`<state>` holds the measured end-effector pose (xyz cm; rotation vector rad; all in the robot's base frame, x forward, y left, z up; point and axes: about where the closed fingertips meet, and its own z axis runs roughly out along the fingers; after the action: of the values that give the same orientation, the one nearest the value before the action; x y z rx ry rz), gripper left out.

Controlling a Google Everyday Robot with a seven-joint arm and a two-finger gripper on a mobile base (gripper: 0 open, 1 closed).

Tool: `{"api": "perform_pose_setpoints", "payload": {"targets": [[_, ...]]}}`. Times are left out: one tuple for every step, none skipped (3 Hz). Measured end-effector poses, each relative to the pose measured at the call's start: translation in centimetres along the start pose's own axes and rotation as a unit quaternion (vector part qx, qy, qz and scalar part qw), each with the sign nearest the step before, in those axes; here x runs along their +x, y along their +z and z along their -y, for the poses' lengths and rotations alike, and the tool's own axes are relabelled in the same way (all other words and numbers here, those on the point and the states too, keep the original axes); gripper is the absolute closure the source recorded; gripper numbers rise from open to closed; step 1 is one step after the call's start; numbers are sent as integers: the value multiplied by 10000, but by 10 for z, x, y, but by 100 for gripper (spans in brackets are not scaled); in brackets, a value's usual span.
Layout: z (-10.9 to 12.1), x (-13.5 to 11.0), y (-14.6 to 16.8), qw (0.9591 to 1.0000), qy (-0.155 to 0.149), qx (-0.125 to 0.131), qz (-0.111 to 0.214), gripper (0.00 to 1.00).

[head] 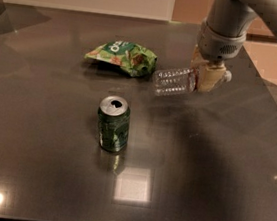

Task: Place water bottle upright

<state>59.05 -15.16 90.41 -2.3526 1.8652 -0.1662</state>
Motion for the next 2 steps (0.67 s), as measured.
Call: {"api": "perform_pose_setpoints", "payload": {"targets": [[6,8,-36,9955,-676,553,-357,100],[9,5,-61,9798,-1561,930,-836,100]]}}
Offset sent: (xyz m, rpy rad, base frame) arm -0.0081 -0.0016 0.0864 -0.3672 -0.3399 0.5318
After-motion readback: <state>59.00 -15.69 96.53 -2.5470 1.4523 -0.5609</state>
